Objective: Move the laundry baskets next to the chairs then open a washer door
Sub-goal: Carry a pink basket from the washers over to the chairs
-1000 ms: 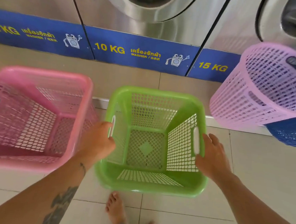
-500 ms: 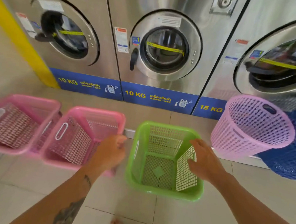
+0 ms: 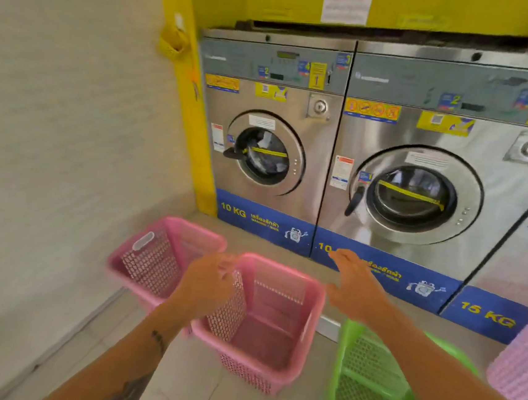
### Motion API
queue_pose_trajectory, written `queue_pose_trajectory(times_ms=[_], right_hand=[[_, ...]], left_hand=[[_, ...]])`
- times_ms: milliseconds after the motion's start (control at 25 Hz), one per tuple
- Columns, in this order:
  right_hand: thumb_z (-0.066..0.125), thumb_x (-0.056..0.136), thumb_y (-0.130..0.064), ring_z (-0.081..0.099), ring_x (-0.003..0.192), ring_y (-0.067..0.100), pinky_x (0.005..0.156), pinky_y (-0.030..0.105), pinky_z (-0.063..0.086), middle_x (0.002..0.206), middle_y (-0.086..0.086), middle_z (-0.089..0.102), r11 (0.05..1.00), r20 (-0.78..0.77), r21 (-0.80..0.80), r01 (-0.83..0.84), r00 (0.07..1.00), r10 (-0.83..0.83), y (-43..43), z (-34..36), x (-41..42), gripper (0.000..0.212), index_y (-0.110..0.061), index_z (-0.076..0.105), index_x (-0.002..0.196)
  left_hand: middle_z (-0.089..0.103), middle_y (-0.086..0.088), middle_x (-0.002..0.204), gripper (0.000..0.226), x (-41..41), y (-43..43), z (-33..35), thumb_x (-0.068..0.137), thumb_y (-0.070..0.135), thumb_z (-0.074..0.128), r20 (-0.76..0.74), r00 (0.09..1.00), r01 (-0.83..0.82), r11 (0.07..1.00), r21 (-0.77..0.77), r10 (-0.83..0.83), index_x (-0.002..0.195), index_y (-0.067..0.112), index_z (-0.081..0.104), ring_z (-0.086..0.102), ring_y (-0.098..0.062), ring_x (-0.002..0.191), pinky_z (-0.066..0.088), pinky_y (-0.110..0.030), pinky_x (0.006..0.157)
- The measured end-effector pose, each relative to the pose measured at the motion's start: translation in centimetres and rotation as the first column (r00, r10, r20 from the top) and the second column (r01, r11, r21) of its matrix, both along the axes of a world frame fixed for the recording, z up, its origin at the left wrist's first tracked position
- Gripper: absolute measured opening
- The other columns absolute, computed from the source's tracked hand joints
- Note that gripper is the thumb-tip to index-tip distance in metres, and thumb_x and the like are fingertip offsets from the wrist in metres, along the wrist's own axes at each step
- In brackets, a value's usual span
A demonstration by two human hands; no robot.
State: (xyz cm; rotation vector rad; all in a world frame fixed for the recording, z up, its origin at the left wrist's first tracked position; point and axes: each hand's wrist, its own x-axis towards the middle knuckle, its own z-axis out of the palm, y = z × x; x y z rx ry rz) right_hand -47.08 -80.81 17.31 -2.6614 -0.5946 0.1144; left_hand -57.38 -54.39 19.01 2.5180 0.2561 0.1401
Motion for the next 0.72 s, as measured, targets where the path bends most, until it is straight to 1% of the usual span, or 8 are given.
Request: queue_pose_trajectory(times_ms=[40, 120, 200, 240, 320, 440, 560, 720], right_hand=[[0.057, 0.083, -0.026, 0.034, 0.138, 0.027, 0.113, 0.036, 0.025, 0.150, 0.009, 0.036, 1.000, 0.000, 0.013, -0.008, 1.000, 0.008, 3.2, 0.0, 0.0, 0.069, -0.008, 0.036, 0.146], [0.060, 0.084, -0.020, 0.037, 0.135, 0.028, 0.110, 0.037, 0.030, 0.149, 0.006, 0.036, 0.999, -0.002, 0.049, -0.012, 1.000, 0.012, 9.2, 0.0, 0.0, 0.066, -0.011, 0.037, 0.146], [0.059, 0.086, -0.021, 0.039, 0.134, 0.027, 0.109, 0.037, 0.032, 0.148, 0.006, 0.037, 0.998, -0.013, 0.056, -0.039, 0.999, 0.040, 14.8, 0.0, 0.2, 0.064, -0.011, 0.038, 0.145], [0.059, 0.086, -0.021, 0.039, 0.133, 0.027, 0.109, 0.037, 0.032, 0.147, 0.006, 0.038, 0.997, -0.027, 0.059, -0.055, 0.998, 0.056, 17.3, -0.1, 0.5, 0.064, -0.011, 0.038, 0.145], [0.056, 0.085, -0.020, 0.041, 0.132, 0.026, 0.109, 0.037, 0.034, 0.146, 0.007, 0.040, 0.995, -0.057, 0.062, -0.074, 0.995, 0.077, 21.3, -0.4, 1.2, 0.063, -0.010, 0.038, 0.145], [0.054, 0.085, -0.018, 0.040, 0.134, 0.024, 0.110, 0.035, 0.032, 0.148, 0.007, 0.039, 0.996, -0.120, 0.066, -0.063, 0.990, 0.070, 26.1, -1.9, 3.2, 0.063, -0.011, 0.036, 0.145], [0.052, 0.086, -0.015, 0.038, 0.135, 0.023, 0.112, 0.034, 0.030, 0.149, 0.005, 0.038, 0.996, -0.194, 0.075, -0.044, 0.979, 0.058, 30.0, -4.2, 6.2, 0.062, -0.012, 0.035, 0.146], [0.051, 0.082, -0.012, 0.049, 0.121, 0.028, 0.105, 0.039, 0.039, 0.134, 0.013, 0.049, 0.998, -0.272, 0.057, -0.035, 0.961, 0.049, 34.6, -7.9, 10.9, 0.050, -0.006, 0.047, 0.132]], left_hand=[[0.071, -0.003, 0.111, 0.031, -0.7, 2.8, 0.2, 0.091, 0.023, 0.048, -0.027, 1.000, -0.010, 1.000, 0.010, 0.010, 0.112, 0.015, 0.069, 0.065, -0.023, 0.102, 0.049, -0.037, 0.095], [0.072, -0.011, 0.102, 0.026, -1.1, 8.3, -0.2, 0.089, 0.022, 0.051, -0.044, 0.997, -0.069, 0.994, -0.090, 0.065, 0.101, 0.008, 0.070, 0.067, -0.029, 0.096, 0.053, -0.041, 0.090], [0.071, -0.006, 0.107, 0.026, -0.8, 13.6, -1.2, 0.087, 0.015, 0.053, -0.037, 0.994, -0.107, 0.980, -0.166, 0.102, 0.106, 0.013, 0.069, 0.066, -0.022, 0.099, 0.052, -0.039, 0.095], [0.070, -0.002, 0.111, 0.030, -0.5, 16.0, -1.6, 0.087, 0.010, 0.053, -0.042, 0.993, -0.112, 0.978, -0.175, 0.107, 0.112, 0.016, 0.068, 0.064, -0.017, 0.103, 0.050, -0.036, 0.099], [0.068, 0.004, 0.112, 0.033, 0.7, 20.0, -2.3, 0.088, 0.006, 0.052, -0.061, 0.992, -0.123, 0.977, -0.174, 0.114, 0.114, 0.022, 0.066, 0.063, -0.012, 0.104, 0.049, -0.033, 0.100], [0.067, 0.007, 0.110, 0.033, 3.7, 24.8, -4.0, 0.088, 0.006, 0.052, -0.100, 0.990, -0.116, 0.980, -0.163, 0.101, 0.111, 0.027, 0.064, 0.064, -0.011, 0.102, 0.052, -0.032, 0.097], [0.064, 0.011, 0.113, 0.035, 7.3, 28.1, -6.4, 0.087, 0.006, 0.051, -0.114, 0.989, -0.113, 0.982, -0.154, 0.096, 0.111, 0.029, 0.063, 0.061, -0.008, 0.105, 0.050, -0.031, 0.099], [0.061, 0.009, 0.118, 0.038, 12.1, 31.9, -9.7, 0.088, 0.005, 0.049, -0.191, 0.976, -0.126, 0.986, -0.114, 0.102, 0.116, 0.027, 0.062, 0.059, -0.009, 0.105, 0.053, -0.028, 0.093]])
